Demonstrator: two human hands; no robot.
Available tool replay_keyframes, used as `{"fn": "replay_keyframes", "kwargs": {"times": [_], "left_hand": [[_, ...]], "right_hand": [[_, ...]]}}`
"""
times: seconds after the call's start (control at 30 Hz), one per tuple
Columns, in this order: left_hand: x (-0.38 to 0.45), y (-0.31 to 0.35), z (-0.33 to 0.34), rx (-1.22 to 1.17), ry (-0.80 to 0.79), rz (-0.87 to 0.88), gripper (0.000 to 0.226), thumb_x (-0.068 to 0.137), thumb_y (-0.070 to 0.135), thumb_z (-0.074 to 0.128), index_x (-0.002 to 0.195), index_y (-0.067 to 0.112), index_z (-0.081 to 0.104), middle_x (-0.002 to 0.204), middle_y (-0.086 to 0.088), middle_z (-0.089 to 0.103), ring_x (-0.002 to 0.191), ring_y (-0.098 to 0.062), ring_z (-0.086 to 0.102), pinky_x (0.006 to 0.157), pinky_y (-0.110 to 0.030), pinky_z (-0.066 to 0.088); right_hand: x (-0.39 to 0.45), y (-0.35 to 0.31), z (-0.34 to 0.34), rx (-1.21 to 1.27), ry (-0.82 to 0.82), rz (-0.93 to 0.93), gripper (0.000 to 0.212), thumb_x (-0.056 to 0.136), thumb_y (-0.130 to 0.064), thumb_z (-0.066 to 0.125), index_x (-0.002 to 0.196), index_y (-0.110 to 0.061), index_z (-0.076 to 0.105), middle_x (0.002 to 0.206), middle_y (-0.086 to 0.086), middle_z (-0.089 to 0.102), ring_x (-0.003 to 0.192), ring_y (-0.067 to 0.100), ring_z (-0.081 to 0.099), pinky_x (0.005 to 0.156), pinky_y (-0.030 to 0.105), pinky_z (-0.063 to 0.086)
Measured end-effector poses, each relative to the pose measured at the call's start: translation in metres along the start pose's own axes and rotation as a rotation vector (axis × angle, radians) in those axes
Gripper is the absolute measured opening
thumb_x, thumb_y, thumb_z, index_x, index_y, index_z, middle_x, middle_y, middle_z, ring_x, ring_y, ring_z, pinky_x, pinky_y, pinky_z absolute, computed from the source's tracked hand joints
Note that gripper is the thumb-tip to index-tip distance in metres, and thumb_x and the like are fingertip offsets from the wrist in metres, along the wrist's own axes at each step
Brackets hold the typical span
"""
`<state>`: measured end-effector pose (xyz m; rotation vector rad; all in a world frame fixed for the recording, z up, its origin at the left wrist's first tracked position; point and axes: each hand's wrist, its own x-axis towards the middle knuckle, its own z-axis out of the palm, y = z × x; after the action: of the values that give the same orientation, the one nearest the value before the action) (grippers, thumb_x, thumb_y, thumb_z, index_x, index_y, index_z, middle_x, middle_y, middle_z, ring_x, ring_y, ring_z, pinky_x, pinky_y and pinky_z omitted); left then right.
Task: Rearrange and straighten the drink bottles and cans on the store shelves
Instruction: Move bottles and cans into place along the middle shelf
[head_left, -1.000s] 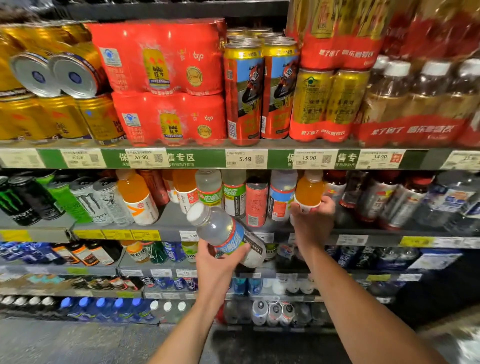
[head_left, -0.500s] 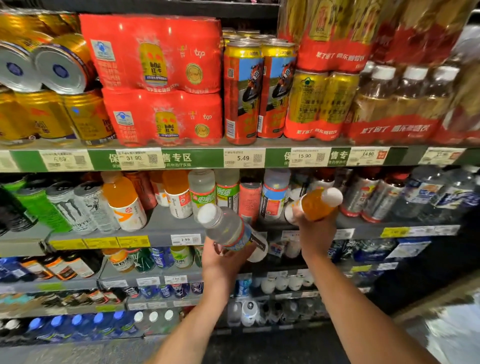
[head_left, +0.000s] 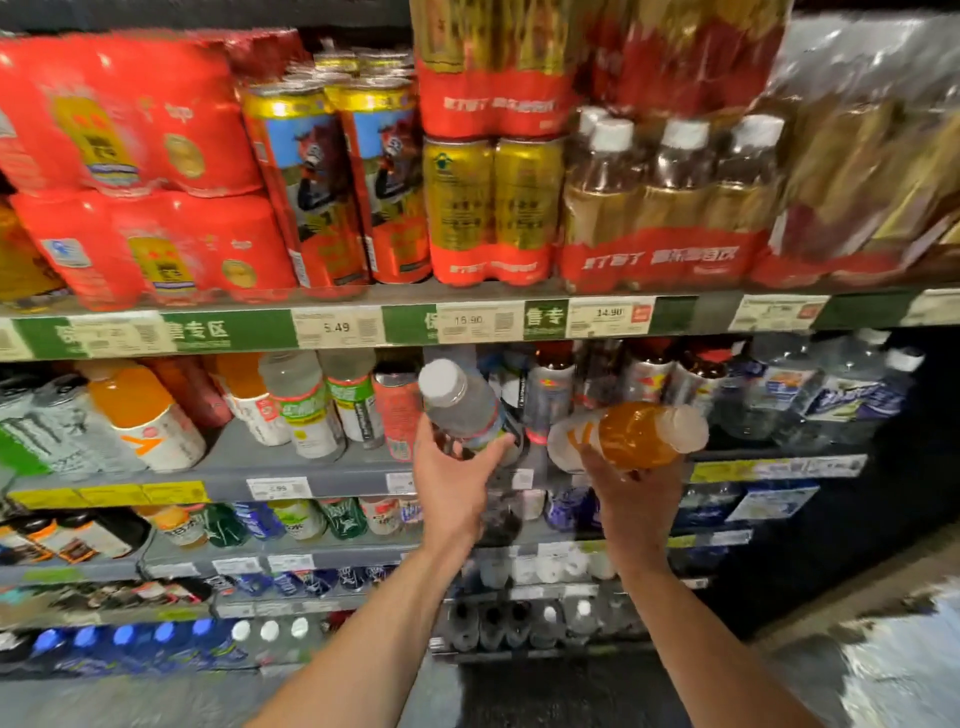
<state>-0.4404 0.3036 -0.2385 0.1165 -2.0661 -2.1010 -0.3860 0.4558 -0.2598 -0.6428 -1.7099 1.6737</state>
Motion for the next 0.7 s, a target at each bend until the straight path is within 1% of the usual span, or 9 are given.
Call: {"fn": "replay_keyframes", "kwargs": {"times": [0.07,0.17,0.27,0.33,0.37,0.47,0.53,0.6,0.7], "left_hand": [[0.0,0.001,0.02,0.023,0.045,0.006,0.07,0.07,0.001,0.089,0.125,0.016,0.046,0.106,0.01,0.06,0.083,0.029,0.053,0.075,0.004,0.041],[0.003,-0.003,0.045,0.097,0.109,0.034,0.068,0.069,0.002,0.09,0.118,0.017,0.045,0.1,0.017,0.056,0.08,0.033,0.049,0.073,0.004,0.038],[0.007,-0.014,0.058,0.206,0.172,0.024,0.068,0.065,0.01,0.093,0.12,0.01,0.053,0.104,0.003,0.063,0.084,0.013,0.057,0.082,-0.015,0.049],[0.01,-0.023,0.065,0.269,0.194,0.051,0.074,0.062,0.017,0.095,0.124,0.009,0.056,0.113,-0.003,0.064,0.101,-0.01,0.063,0.093,-0.035,0.053],[0.012,-0.026,0.068,0.294,0.199,0.078,0.072,0.061,0.017,0.095,0.123,0.011,0.057,0.113,-0.002,0.062,0.104,-0.016,0.063,0.094,-0.038,0.053],[0.013,-0.024,0.075,0.348,0.222,0.14,0.062,0.061,0.015,0.094,0.111,0.024,0.058,0.1,0.009,0.056,0.098,-0.015,0.06,0.088,-0.035,0.052],[0.014,-0.022,0.078,0.364,0.224,0.153,0.061,0.062,0.019,0.093,0.104,0.033,0.052,0.097,0.009,0.061,0.093,-0.015,0.063,0.083,-0.036,0.054],[0.017,-0.023,0.079,0.39,0.235,0.138,0.059,0.064,0.022,0.093,0.103,0.031,0.049,0.097,0.004,0.066,0.088,-0.015,0.065,0.078,-0.035,0.054],[0.02,-0.028,0.078,0.415,0.224,0.153,0.059,0.064,0.025,0.093,0.104,0.028,0.05,0.096,0.004,0.065,0.086,-0.013,0.065,0.075,-0.033,0.055]], "right_hand": [[0.008,0.0,-0.014,0.001,-0.037,-0.005,0.058,0.072,-0.012,0.087,0.109,-0.04,0.052,0.104,-0.016,0.068,0.095,-0.003,0.066,0.09,0.023,0.051],[0.019,0.002,-0.029,-0.011,-0.1,-0.001,0.054,0.069,-0.009,0.089,0.103,-0.035,0.056,0.096,-0.013,0.07,0.086,-0.003,0.067,0.085,0.027,0.054],[0.027,0.011,-0.038,0.008,-0.17,0.024,0.054,0.066,-0.01,0.092,0.107,-0.026,0.061,0.095,-0.01,0.072,0.083,0.0,0.069,0.079,0.019,0.056],[0.03,0.016,-0.04,0.011,-0.228,0.076,0.059,0.063,-0.018,0.095,0.113,-0.018,0.062,0.096,-0.01,0.074,0.086,0.002,0.071,0.083,0.025,0.059],[0.032,0.019,-0.04,0.004,-0.239,0.087,0.062,0.059,-0.025,0.096,0.111,-0.021,0.063,0.094,-0.012,0.075,0.086,0.002,0.071,0.085,0.031,0.06],[0.038,0.026,-0.037,0.019,-0.25,0.118,0.069,0.046,-0.04,0.092,0.107,-0.043,0.058,0.1,-0.015,0.074,0.094,0.008,0.071,0.088,0.038,0.057],[0.041,0.029,-0.035,0.064,-0.251,0.168,0.086,0.041,-0.04,0.091,0.119,-0.031,0.056,0.111,-0.003,0.072,0.101,0.018,0.07,0.094,0.045,0.056],[0.043,0.031,-0.035,0.078,-0.275,0.172,0.093,0.043,-0.033,0.093,0.125,-0.013,0.053,0.116,0.006,0.069,0.103,0.02,0.07,0.096,0.046,0.055],[0.042,0.035,-0.036,0.032,-0.299,0.159,0.07,0.058,-0.004,0.094,0.113,-0.024,0.056,0.11,-0.001,0.069,0.099,0.016,0.07,0.096,0.045,0.055]]}}
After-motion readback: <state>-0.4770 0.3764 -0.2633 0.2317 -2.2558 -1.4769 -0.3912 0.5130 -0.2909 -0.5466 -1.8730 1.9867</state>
